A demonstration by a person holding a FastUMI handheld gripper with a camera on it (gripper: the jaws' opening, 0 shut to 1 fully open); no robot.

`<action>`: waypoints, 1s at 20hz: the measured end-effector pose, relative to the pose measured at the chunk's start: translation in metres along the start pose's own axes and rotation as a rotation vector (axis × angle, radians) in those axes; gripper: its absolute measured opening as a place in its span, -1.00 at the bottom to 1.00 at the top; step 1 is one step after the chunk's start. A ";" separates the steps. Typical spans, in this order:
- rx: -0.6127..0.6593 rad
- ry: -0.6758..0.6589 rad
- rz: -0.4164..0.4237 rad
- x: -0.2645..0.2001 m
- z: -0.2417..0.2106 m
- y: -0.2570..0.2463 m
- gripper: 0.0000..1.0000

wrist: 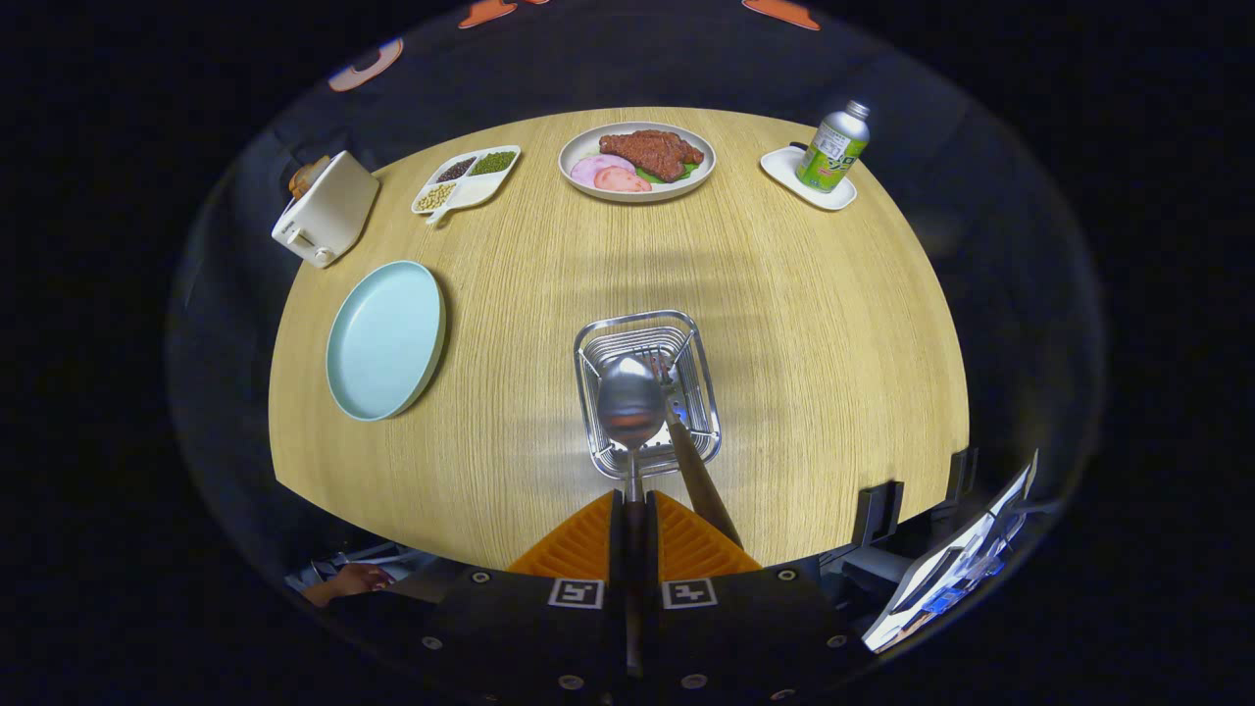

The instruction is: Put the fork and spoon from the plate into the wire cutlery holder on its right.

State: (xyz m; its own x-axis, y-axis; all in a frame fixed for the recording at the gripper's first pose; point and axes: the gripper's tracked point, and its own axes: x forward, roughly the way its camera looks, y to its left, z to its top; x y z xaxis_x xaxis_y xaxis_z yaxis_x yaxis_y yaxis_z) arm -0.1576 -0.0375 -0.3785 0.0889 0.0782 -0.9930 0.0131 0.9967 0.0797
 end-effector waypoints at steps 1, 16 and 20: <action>0.006 -0.007 0.003 -0.001 0.002 -0.001 -0.85; 0.032 -0.525 0.054 -0.083 0.109 0.002 0.11; 0.015 -0.747 0.051 -0.129 0.153 0.009 0.47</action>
State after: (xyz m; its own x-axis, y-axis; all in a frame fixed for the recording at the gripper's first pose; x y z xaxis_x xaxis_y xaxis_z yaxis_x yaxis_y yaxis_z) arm -0.0171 -0.0414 -0.2363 0.7425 0.0844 -0.6646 0.0043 0.9914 0.1307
